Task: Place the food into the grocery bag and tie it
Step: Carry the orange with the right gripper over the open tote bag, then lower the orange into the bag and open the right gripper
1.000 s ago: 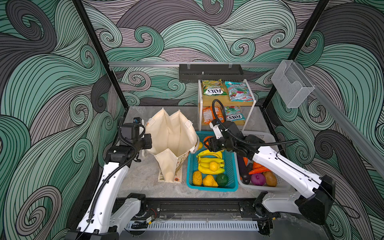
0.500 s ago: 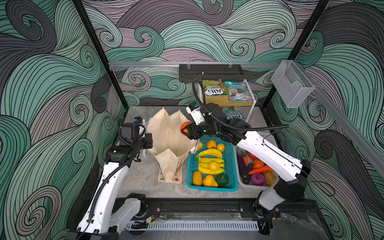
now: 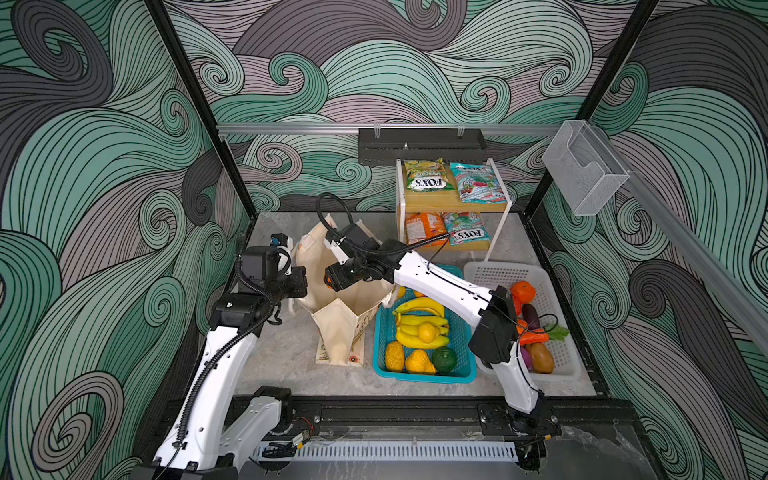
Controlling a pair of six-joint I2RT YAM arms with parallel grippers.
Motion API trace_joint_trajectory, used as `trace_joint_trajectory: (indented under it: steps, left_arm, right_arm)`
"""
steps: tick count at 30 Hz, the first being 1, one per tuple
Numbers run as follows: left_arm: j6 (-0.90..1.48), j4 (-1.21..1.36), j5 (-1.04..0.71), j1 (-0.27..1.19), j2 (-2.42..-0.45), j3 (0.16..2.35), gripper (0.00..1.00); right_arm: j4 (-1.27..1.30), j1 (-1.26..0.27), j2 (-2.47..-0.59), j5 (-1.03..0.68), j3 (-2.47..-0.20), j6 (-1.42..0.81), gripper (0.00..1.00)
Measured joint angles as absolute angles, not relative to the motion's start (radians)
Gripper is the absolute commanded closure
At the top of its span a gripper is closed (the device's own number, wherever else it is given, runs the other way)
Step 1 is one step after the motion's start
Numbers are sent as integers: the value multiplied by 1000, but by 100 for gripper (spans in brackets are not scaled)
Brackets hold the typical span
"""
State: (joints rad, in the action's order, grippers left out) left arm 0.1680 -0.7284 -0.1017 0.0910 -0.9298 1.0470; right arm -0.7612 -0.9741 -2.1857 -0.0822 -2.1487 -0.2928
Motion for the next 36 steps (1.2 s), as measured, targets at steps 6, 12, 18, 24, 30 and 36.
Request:
trace_joint_trajectory:
  steps: [6, 12, 18, 24, 30, 36]
  left_arm:
    - [168, -730, -94, 91, -912, 1044, 100]
    - [168, -733, -76, 91, -894, 1043, 100]
    - [168, -733, -71, 91, -880, 1043, 100]
    - [168, -732, -71, 91, -880, 1043, 100]
    - [168, -732, -68, 91, -879, 1043, 100]
    - [168, -733, -62, 91, -879, 1043, 100]
  right_arm:
    - [-741, -974, -2226, -17, -2134, -291, 50]
    - [-684, -964, -2261, 26, -2147, -289, 51]
    - [-653, -937, -2371, 65, -2167, -300, 52]
    - [-656, -915, -2465, 81, -2204, -331, 52]
    - [-657, -916, -2507, 79, -2247, -356, 52]
    - [-653, -916, -2546, 70, -2267, -368, 49]
